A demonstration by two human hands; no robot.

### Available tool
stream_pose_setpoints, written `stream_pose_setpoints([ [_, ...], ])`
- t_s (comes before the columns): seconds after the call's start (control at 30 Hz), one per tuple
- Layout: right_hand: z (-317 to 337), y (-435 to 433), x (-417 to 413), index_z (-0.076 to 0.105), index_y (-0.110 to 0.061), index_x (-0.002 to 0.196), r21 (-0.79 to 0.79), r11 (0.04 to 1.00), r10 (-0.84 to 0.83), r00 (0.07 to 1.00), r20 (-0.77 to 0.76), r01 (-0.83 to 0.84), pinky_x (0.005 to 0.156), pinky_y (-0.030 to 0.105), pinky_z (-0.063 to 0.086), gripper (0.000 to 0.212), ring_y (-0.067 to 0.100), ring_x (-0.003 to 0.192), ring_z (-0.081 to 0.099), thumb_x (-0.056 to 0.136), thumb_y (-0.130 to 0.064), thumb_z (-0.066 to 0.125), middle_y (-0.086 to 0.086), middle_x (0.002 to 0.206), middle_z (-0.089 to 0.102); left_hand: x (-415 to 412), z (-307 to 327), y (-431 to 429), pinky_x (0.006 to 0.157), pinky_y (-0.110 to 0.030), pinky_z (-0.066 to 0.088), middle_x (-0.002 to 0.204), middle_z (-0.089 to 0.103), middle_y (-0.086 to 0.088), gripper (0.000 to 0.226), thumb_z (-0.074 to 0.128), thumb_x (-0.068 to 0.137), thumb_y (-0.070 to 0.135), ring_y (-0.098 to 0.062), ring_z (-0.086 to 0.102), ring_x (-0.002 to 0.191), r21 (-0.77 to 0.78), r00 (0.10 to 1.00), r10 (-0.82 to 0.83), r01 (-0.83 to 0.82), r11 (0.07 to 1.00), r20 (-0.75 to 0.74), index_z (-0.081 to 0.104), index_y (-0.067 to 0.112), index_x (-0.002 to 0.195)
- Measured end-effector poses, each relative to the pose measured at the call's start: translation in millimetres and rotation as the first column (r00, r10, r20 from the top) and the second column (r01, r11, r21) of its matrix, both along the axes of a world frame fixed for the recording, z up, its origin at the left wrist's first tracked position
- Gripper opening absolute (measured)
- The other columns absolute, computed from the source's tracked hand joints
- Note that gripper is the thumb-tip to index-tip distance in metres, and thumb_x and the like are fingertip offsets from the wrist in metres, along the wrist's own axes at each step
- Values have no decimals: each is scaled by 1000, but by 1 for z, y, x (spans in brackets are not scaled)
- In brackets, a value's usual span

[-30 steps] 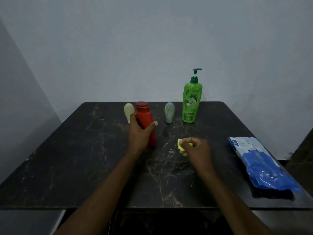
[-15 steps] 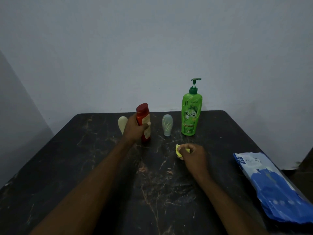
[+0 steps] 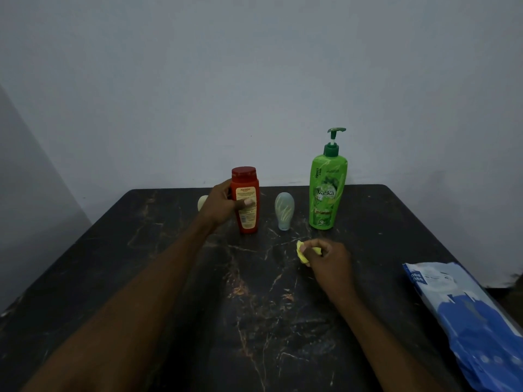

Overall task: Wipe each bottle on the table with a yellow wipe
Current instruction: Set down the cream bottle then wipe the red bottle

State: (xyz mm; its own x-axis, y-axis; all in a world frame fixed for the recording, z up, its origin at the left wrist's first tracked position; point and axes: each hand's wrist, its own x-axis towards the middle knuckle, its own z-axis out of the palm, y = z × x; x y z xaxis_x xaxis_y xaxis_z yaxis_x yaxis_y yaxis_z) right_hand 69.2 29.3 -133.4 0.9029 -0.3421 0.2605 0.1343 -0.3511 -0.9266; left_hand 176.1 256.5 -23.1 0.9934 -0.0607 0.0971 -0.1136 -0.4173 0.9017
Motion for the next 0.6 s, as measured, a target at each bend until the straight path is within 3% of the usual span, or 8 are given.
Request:
stream_pose_setpoints([
  [0.37,0,-1,1,75,-25,80,22,1000,2,1000,3,-2,56,13,47,7,-1,72,65,87,-24,74,-14,76,72,10,3,-2,96,-44,51,132,63,-4,46,70,92,4,-20,59,114,-12,999,-52,52,999,12,53,17,133],
  [0.5,-1,-1,2,75,-26,79,36,999,0,1000,7,0,60,21,54,8,1,72,66,87,-26,74,-14,76,72,13,6,0,99,-46,50,129,64,-3,48,70,92,3,-24,61,118,9,997,-80,81,997,-21,53,16,135],
  [0.6,-1,-1,1,75,-26,79,30,1000,1,1000,15,-1,59,18,51,8,0,72,66,87,-28,74,-14,75,72,16,8,3,101,-48,50,129,64,-4,50,69,92,0,-30,61,124,26,994,-102,103,994,-48,52,14,137],
])
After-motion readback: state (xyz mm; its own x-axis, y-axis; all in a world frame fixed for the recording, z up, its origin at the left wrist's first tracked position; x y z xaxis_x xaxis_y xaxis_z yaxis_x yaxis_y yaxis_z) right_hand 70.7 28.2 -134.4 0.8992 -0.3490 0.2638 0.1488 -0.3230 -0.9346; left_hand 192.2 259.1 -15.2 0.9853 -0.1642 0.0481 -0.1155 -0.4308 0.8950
